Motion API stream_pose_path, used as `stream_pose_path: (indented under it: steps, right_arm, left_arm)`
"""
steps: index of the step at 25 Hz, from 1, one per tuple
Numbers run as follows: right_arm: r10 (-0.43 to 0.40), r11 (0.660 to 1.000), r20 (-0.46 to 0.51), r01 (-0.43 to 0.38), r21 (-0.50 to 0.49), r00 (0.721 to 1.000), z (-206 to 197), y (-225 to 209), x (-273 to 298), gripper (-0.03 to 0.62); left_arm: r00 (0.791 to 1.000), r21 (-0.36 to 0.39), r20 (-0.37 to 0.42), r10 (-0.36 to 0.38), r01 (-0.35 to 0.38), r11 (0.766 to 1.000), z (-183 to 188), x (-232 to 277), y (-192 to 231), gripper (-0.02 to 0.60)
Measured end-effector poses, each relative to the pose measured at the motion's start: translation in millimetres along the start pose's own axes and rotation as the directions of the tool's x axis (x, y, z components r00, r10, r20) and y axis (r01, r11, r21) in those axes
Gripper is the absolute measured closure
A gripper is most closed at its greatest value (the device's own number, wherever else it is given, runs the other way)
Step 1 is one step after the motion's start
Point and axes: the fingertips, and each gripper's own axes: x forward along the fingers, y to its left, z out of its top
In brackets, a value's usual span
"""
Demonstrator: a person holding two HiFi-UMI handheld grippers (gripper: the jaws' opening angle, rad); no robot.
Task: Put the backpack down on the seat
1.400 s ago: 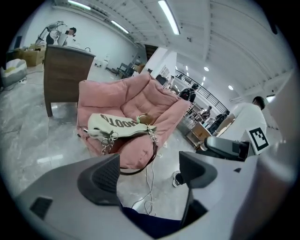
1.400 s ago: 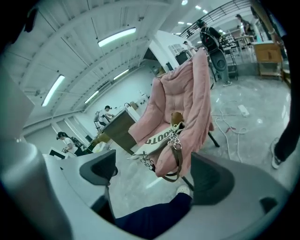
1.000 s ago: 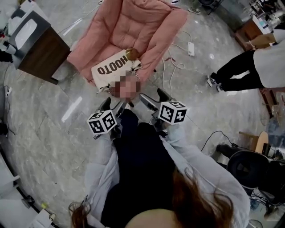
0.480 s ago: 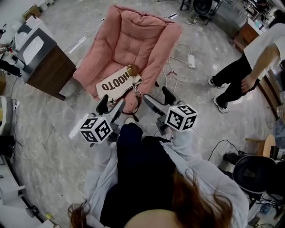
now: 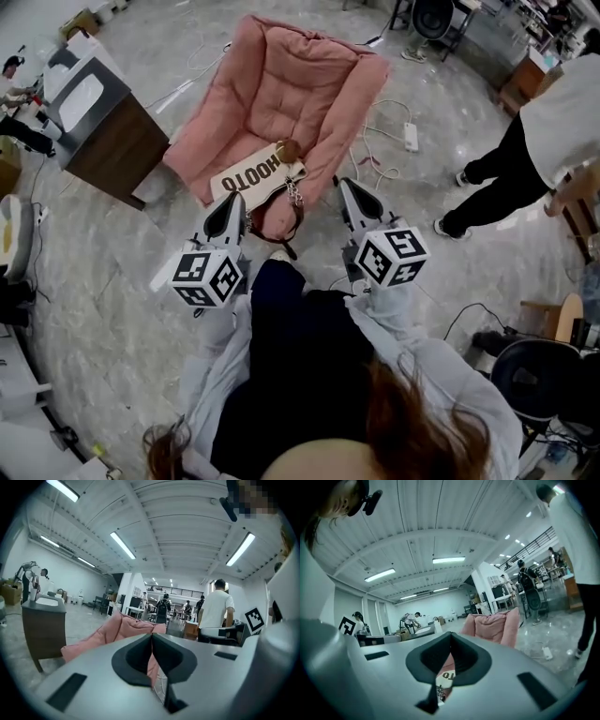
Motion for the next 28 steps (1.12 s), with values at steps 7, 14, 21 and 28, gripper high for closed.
stream_pose_path:
  steps: [7,14,21,28]
  right_arm:
    - [-0.014,1.0,-0.04,0.014,-0.003,0.999,-12.2,-7.9,-4.2,0.588]
    - [-0.021,1.0,-0.066,0.02,-0.009,0.998,-24.9,-7.8,-4.6,0.588]
    - [-0.015,1.0,-0.094,0.015,0.006,0.995,-37.7,-4.1,-7.1,0.588]
    - [-0.02,0.999,-0.11,0.024,0.033,0.994,-48.0,-8.5,-4.4,0.588]
  left_arm:
    - [1.0,-0.017,-0.021,0.004,-0.004,1.0,-13.1,-2.1,-2.9,0.564]
    - [0.999,-0.014,-0.045,0.018,-0.019,1.0,-26.5,-8.6,-5.8,0.565]
    - [0.997,-0.026,-0.072,0.024,-0.025,0.999,-36.1,-15.5,-4.3,0.565]
    - [0.995,-0.029,-0.101,0.024,-0.028,0.999,-48.0,-13.4,-0.3,0.564]
